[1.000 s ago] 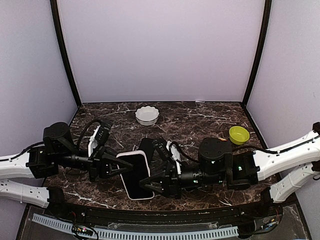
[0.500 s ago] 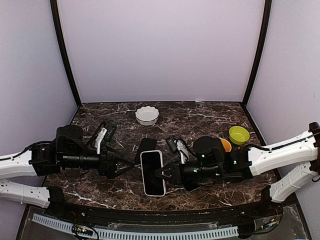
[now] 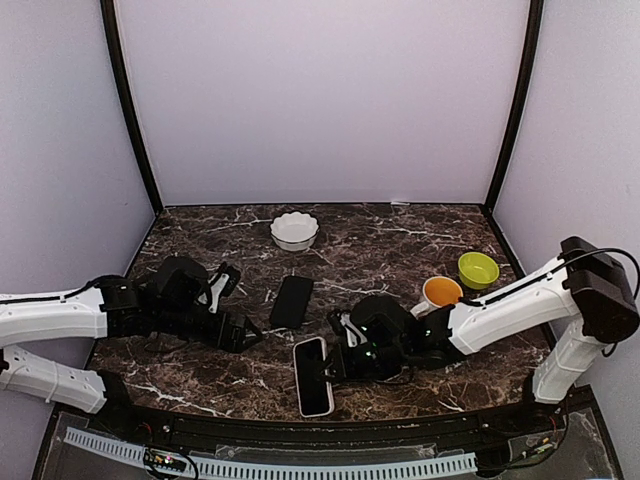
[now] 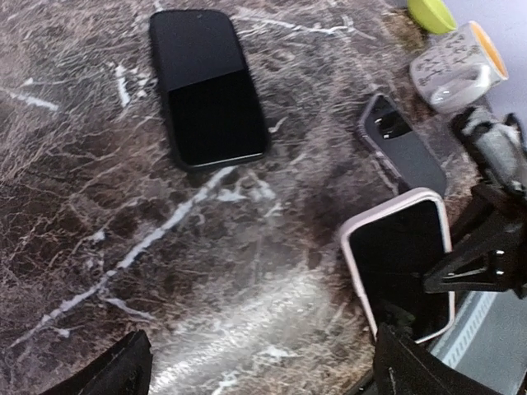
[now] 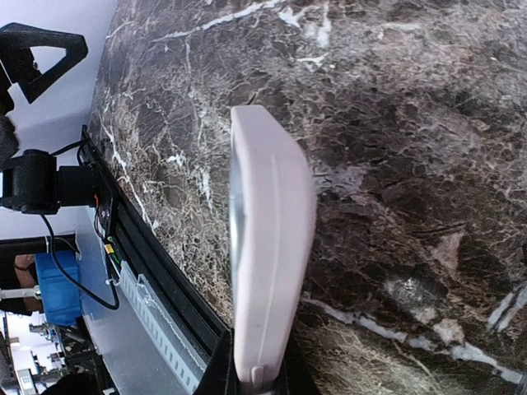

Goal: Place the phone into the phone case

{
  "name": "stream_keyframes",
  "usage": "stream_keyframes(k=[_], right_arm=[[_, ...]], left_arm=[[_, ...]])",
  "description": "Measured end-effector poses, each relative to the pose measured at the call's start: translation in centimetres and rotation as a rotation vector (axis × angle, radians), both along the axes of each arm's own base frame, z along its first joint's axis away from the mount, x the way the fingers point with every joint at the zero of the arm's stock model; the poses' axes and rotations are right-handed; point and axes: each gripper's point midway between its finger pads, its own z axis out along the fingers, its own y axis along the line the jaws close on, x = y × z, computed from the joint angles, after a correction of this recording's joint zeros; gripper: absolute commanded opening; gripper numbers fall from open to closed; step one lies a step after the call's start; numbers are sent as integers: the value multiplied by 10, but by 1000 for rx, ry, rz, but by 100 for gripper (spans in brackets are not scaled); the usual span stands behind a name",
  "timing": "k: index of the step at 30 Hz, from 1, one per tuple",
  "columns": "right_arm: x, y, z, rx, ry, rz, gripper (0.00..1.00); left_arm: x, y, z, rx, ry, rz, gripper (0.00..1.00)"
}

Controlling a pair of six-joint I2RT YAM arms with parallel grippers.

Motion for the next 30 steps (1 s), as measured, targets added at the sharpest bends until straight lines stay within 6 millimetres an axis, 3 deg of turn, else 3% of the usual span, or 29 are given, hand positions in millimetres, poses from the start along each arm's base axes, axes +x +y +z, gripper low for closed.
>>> stream_keyframes(k=[5, 10, 12, 17, 24, 26, 28, 30], right_arm=[[16, -7, 7, -16, -7, -66, 0], [40, -20, 18, -26, -7, -135, 0], [56, -22, 21, -46, -10, -160, 0], [77, -13, 32, -31, -15, -175, 0], [30, 15, 37, 54, 72, -72, 0], [20, 22, 30, 68, 104, -52, 5], [16, 23, 14, 57, 138, -52, 20], [15, 20, -6, 18, 168, -63, 29]], left_arm=[[38, 6, -28, 190, 38, 16, 99], [105, -33, -27, 303, -14, -6, 99], [114, -39, -32, 316, -14, -12, 99], [109, -34, -44, 349, 20, -16, 99], [97, -15, -26, 329, -14, 15, 99], [98, -13, -21, 322, -24, 24, 99], [98, -11, -21, 323, -24, 30, 99], [97, -9, -24, 328, -18, 30, 99]])
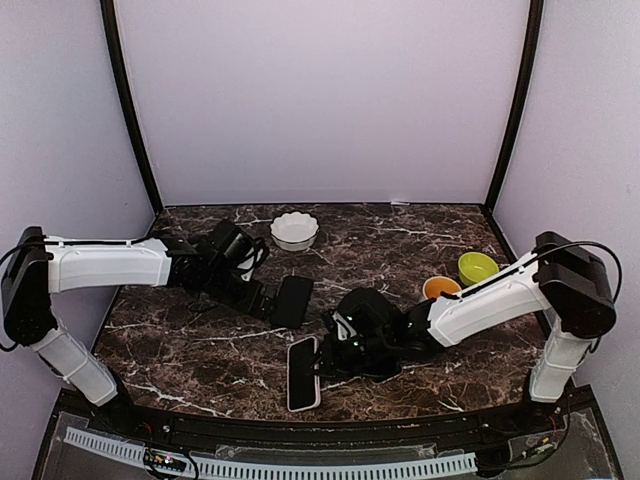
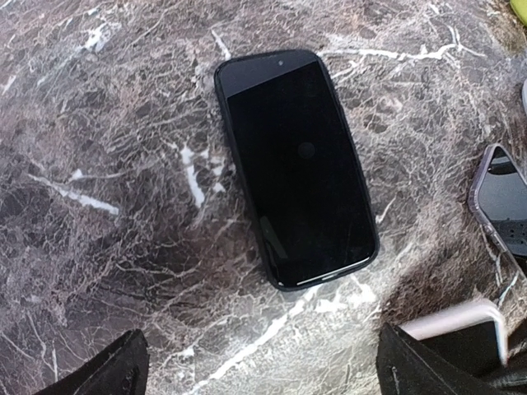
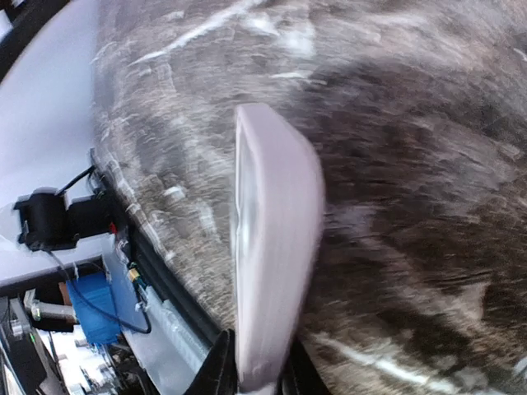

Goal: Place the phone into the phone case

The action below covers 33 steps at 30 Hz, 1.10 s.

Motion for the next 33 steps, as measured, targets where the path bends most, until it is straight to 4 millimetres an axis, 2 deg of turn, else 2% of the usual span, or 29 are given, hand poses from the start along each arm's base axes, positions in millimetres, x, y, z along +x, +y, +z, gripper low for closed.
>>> stream_keyframes(k=[3, 7, 8, 9, 10, 13, 17, 19, 21, 23, 25, 26, 27, 29, 30, 31, 32, 33], right_arm=[[0, -7, -17, -56, 21, -12, 45], [5, -12, -15, -113, -11, -8, 65], [7, -12, -12, -129, -18, -10, 76], [9, -12, -7, -148, -39, -4, 92], [14, -10, 5, -163, -74, 5, 98], [30, -3, 44, -170, -174, 11, 98], [68, 0, 129, -136, -377, 8, 98], [103, -17, 177, -110, -501, -42, 98], [151, -59, 217, -108, -621, -147, 98], [203, -126, 243, -149, -722, -301, 98], [242, -202, 255, -217, -801, -462, 98], [254, -235, 255, -252, -820, -528, 98], [264, -277, 252, -288, -835, -607, 98], [271, -336, 242, -337, -846, -715, 98], [269, -363, 222, -366, -833, -752, 98], [267, -386, 224, -386, -835, -806, 99], [266, -407, 216, -398, -838, -846, 99], [264, -419, 209, -405, -840, -868, 99]], left_arm=[[-1, 4, -3, 8, 8, 5, 99], [2, 11, -1, 9, 6, 24, 99], [3, 13, 1, 7, 3, 31, 99], [5, 16, 3, 5, -1, 41, 99], [7, 20, 5, 6, -4, 48, 99], [15, 30, 13, 11, -15, 77, 99], [39, 51, 39, -11, -70, 146, 99], [54, 68, 57, -35, -115, 199, 99], [68, 89, 73, -61, -164, 257, 99], [84, 118, 91, -85, -229, 335, 99], [97, 146, 107, -103, -316, 406, 99], [102, 167, 113, -102, -379, 449, 99], [102, 180, 115, -92, -414, 475, 99], [101, 203, 114, -64, -500, 513, 99], [100, 211, 110, -48, -544, 518, 99], [97, 218, 104, -26, -577, 523, 99], [95, 221, 97, -7, -596, 520, 99], [93, 226, 89, 12, -622, 518, 99]])
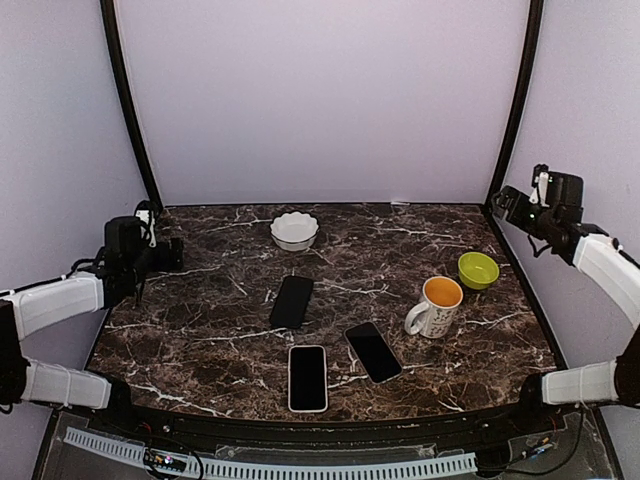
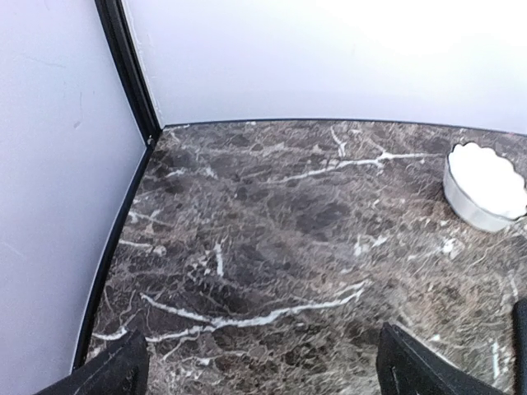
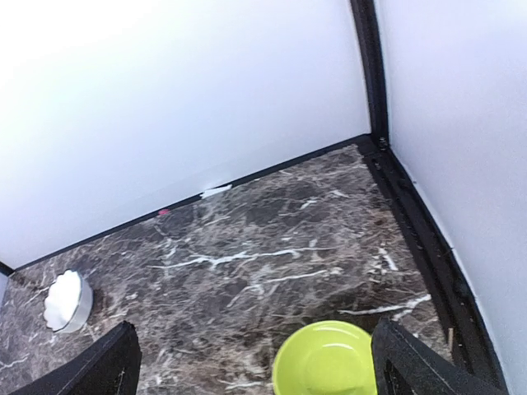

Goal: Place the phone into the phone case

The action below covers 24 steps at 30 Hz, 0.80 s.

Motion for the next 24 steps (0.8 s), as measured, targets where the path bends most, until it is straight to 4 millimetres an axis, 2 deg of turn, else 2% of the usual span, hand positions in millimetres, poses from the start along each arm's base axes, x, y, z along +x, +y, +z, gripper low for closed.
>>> stream_keyframes(k=[2, 5, 10, 14, 17, 21, 23, 24], right_arm=[[-6, -24, -19, 1, -17, -47, 99], [-11, -41, -49, -11, -27, -75, 98], [-28, -58, -104, -80, -45, -123, 99], [-51, -75, -142, -149, -127, -204, 99], [-67, -76, -167, -171, -160, -219, 98], [-68, -68, -190, -176, -176, -167, 99], [-64, -63, -188, -182, -190, -130, 98], [-58, -60, -179, -194, -220, -114, 98]], left_arm=[[-6, 7, -18, 43, -17, 5, 99], [-14, 11, -36, 85, -56, 1, 99], [-22, 20, -45, 106, -188, 15, 99], [-20, 27, -52, 122, -234, 26, 99], [-14, 29, -56, 124, -254, 24, 99], [-6, 24, -68, 132, -274, -16, 99], [-6, 21, -81, 132, -242, -41, 99], [-5, 21, -83, 128, -233, -47, 99]])
